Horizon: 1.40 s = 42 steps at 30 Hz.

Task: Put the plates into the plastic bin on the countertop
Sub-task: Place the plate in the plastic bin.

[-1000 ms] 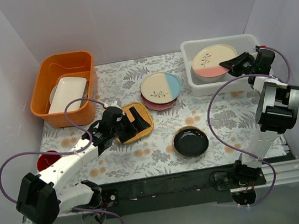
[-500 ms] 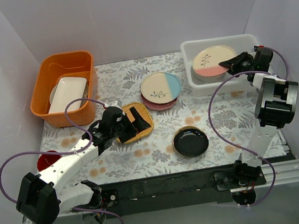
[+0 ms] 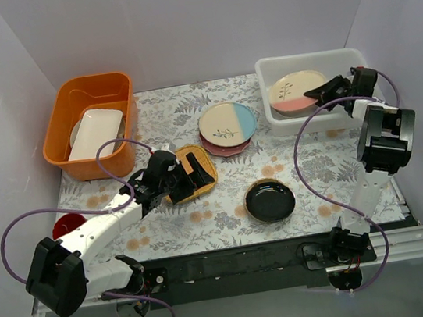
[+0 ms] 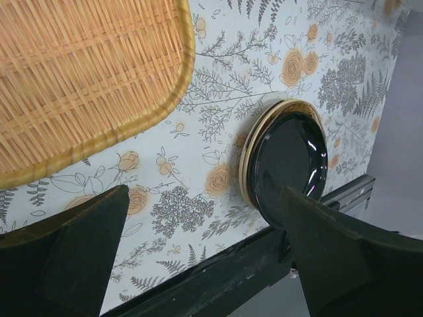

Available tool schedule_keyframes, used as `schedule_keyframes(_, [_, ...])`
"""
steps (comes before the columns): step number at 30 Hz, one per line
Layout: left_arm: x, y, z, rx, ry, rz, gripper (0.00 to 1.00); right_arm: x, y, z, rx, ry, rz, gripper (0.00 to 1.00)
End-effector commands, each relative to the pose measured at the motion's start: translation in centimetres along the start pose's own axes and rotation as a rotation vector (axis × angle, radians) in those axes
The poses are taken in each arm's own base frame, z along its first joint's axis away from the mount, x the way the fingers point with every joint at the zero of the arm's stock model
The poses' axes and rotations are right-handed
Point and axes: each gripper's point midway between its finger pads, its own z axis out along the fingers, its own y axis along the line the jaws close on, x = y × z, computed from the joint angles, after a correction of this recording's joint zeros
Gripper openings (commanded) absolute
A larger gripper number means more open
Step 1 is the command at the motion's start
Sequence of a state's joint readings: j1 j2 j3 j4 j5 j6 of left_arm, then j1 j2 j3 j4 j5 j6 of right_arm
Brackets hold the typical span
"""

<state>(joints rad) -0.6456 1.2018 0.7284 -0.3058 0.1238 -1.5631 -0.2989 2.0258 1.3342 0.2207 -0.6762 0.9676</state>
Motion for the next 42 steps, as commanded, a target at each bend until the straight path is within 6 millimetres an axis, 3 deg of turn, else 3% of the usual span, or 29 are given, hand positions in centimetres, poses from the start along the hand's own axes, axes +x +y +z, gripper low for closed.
schedule_keyframes(1, [-0.6, -1.5, -0.5, 0.045, -0.016, 0.027, 0.98, -1.1, 4.4, -0.2, -0.111, 0.002, -0.097, 0.12])
schedule_keyframes(13, [-0.7, -1.7, -0.1, 0.046, -0.006, 0.033, 0.98, -1.2, 3.6, 0.1, -0.056, 0.02, -0.109, 0.41])
schedule_keyframes(14, [-0.6, -1.7, -0.1, 0.047, -0.005, 0.033, 0.98, -1.2, 3.5, 0.1, -0.049, 0.023, -0.109, 0.48])
schedule_keyframes(18, [-0.6, -1.7, -0.1, 0.05, -0.001, 0.036, 0.98, -1.2, 3.1, 0.2, -0.016, 0.039, -0.116, 0.59])
schedule_keyframes(27, [-0.4, -1.7, 0.1, 0.057, 0.005, 0.036, 0.98, -2.3, 1.2, -0.1, 0.132, 0.018, -0.186, 0.73])
schedule_keyframes(42, [-0.2, -1.8, 0.0, 0.065, 0.009, 0.037, 0.98, -1.9, -1.5, -1.5, 0.26, -0.031, -0.21, 0.95])
